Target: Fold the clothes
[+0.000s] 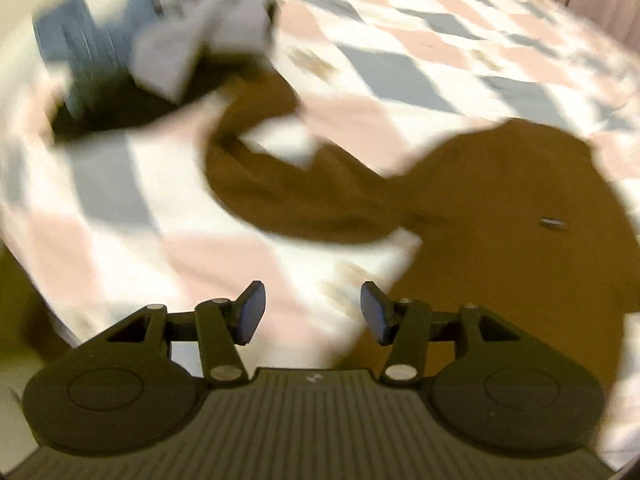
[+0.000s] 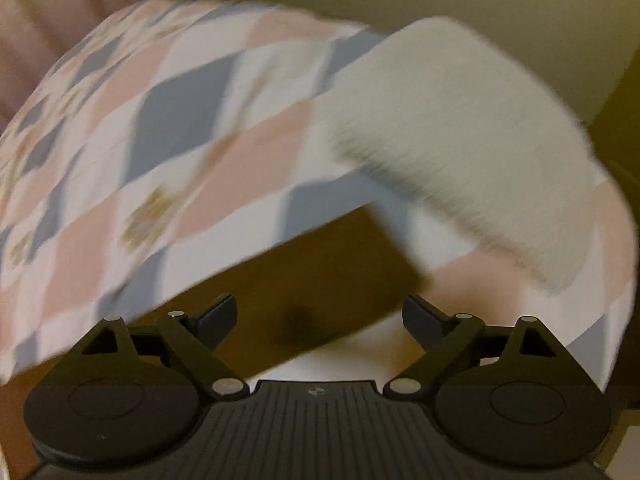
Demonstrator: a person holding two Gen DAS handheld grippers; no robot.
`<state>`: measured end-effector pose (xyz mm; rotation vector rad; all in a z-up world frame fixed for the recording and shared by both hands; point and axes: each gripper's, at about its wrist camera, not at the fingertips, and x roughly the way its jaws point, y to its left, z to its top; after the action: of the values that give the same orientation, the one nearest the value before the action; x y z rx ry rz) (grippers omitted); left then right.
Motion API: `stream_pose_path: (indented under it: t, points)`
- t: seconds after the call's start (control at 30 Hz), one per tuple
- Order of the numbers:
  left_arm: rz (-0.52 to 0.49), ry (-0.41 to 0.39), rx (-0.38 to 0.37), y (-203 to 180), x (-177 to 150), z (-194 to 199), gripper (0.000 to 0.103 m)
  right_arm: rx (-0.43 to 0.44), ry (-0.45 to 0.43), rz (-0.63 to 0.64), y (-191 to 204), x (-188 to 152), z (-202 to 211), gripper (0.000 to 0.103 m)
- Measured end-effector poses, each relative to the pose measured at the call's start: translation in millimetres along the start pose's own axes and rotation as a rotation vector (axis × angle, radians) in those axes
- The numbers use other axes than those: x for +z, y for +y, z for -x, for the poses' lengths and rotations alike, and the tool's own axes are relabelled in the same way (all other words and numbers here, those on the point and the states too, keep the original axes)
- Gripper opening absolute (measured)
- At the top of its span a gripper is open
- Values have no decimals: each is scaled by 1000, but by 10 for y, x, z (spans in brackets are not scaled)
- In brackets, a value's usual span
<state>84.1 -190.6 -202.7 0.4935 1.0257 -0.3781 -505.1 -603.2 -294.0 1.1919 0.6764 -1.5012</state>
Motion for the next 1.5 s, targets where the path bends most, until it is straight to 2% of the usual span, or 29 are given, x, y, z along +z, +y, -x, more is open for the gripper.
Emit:
stream_pose_path:
  t: [0.07, 0.13, 0.2, 0.27, 0.43, 0.53, 0.6, 0.67, 0.8, 0.9, 0.97, 1.03, 1.1, 1.13, 1.2, 1.23, 1.27, 1.33, 1.4, 1.47, 1.5]
  points:
    - [-163, -82, 107, -33, 227, -147, 48, 54, 32, 50, 314, -264, 60, 93]
    - [-378, -165, 199, -182, 432, -393, 48, 87, 69, 88, 594, -556, 146, 94]
    - [-552, -206, 246, -311, 577, -705, 48, 106, 135, 101, 802, -920, 205, 95]
    - [-676, -233, 284, -412, 713, -1062, 47, 115, 189, 98, 940, -1225, 250, 95]
    - [-800, -212, 280, -469, 966, -1831, 44, 81, 303, 81, 1140, -1890, 408, 95]
    - [-844, -198, 266, -437, 980, -2163, 44, 47, 342, 35, 1161, -2117, 402, 96]
    - [-857, -186, 261, -407, 991, -2371, 38, 24, 355, 9, 1197, -2263, 445, 96]
    - [-807, -179, 237, -289, 1034, -2452, 11, 13, 356, -4, 1281, -2329, 442, 96]
    - [-572, -314, 121, 213, 1087, -1961, 7, 25, 352, 24, 1536, -2349, 469, 96]
    - [-281, -431, 40, 980, 1012, -1218, 7, 46, 354, 76, 1811, -2376, 458, 96]
    - [-53, -456, 62, 1651, 871, -838, 8, 68, 366, 112, 2006, -2410, 437, 96]
    - [137, -385, 128, 2286, 670, -778, 10, 87, 386, 152, 2209, -2463, 386, 97]
    - [246, -240, 212, 2793, 410, -1019, 18, 108, 409, 191, 2385, -2537, 335, 97]
    - [260, -157, 260, 2970, 287, -1199, 24, 119, 421, 212, 2472, -2575, 314, 97]
    - [204, 6, 366, 3134, 101, -1570, 24, 139, 448, 252, 2615, -2641, 300, 97]
    - [182, 62, 395, 3177, 33, -1676, 22, 151, 456, 271, 2667, -2664, 308, 97]
    - [185, 77, 383, 3197, 8, -1686, 22, 160, 459, 288, 2702, -2677, 323, 98]
    - [195, 23, 316, 3132, 49, -1537, 25, 163, 452, 307, 2720, -2685, 365, 100]
    - [148, -57, 241, 2940, 160, -1329, 32, 155, 445, 299, 2673, -2675, 399, 100]
    - [84, -133, 120, 2706, 335, -1242, 43, 152, 439, 280, 2604, -2669, 428, 100]
    - [49, -152, 66, 2593, 409, -1243, 44, 150, 436, 271, 2563, -2670, 436, 100]
